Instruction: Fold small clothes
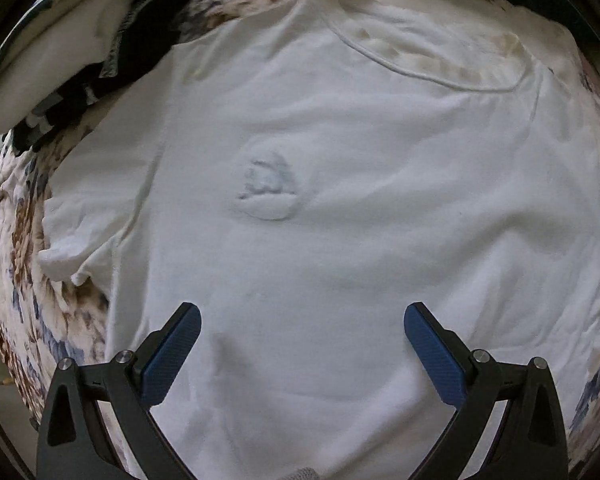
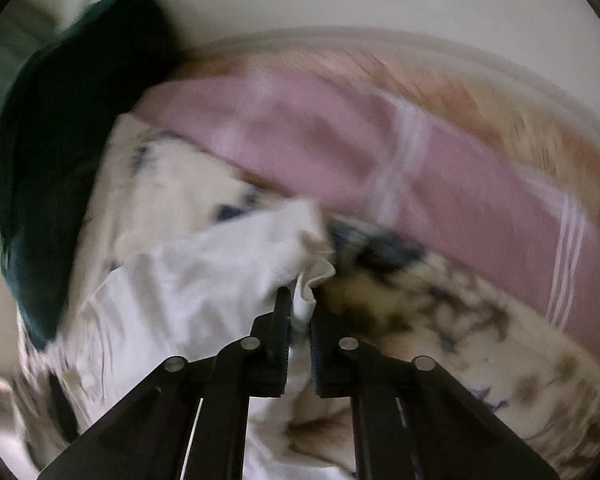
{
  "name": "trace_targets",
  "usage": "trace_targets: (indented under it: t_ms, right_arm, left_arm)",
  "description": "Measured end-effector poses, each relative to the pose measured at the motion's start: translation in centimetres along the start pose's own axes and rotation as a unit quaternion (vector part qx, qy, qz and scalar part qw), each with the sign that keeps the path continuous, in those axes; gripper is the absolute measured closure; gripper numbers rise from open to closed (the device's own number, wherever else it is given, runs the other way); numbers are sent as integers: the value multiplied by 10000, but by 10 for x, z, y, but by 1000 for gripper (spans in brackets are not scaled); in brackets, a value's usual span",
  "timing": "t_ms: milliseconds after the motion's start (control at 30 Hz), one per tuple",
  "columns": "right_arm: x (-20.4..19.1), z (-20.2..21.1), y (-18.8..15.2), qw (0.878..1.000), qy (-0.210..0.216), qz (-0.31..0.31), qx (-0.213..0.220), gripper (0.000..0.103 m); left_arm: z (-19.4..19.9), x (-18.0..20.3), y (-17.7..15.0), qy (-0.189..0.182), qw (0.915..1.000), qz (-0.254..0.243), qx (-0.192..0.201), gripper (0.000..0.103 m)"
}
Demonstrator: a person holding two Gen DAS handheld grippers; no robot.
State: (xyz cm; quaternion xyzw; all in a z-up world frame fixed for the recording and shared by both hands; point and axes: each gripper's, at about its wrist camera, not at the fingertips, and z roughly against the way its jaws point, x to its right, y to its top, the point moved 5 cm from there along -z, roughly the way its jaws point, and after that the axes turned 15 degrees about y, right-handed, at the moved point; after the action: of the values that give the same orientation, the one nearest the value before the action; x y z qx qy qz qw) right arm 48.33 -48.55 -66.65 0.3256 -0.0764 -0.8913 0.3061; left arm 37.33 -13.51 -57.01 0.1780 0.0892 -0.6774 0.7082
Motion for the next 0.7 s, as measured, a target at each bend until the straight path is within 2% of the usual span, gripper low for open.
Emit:
trace_targets:
  t_ms: [67,133,200,267,333,400,433,467,533,600,667,700]
  right_arm:
    - [-44,5,-1,9971,14,758,106,96]
    - [-85,4,-11,9891,72,1468,54,97]
    - [-139,-8,-41,9687,163,2467,-209,97]
    - [-172,-18,-81,9443,184,3252,-473,97]
    - [-202,-40,-135,9047,172,4179,-811,98]
    - [-212,-56,-182,8726,149,4754,-1110,98]
    - [-213,-59,-199,8619,127,4926,-1197,98]
    - [-215,-65,-220,8439,82,5209,-1285,98]
    - [-212,-67,-247,8238,-46,5493,-1402,98]
    - [-205,-73,-262,8134,-259,5604,-1535,96]
    - [-194,-68,-270,8091,-328,5532,-1953,90]
    - [-193,-63,-272,8117,-218,5466,-2045,80]
  left_arm:
    - [-1,-12,1,-29,9999,139,-13,0]
    - [2,-31,-2,-47,9995,320,-27,0]
    - [5,-51,-7,-35,9987,506,-10,0]
    - [6,-73,-12,39,9978,663,32,0]
    - [4,-94,-19,163,9969,773,59,0]
    - [-1,-114,-28,256,9960,856,31,0]
    - [-2,-116,-25,280,9958,871,-3,0]
    - [-6,-121,-27,305,9955,901,-44,0]
    - [-15,-133,-31,343,9949,938,-137,0]
    - [-17,-133,-32,372,9946,958,-172,0]
    - [-26,-146,-31,355,9942,995,-189,0]
    - [-29,-150,-32,352,9937,1047,-204,0]
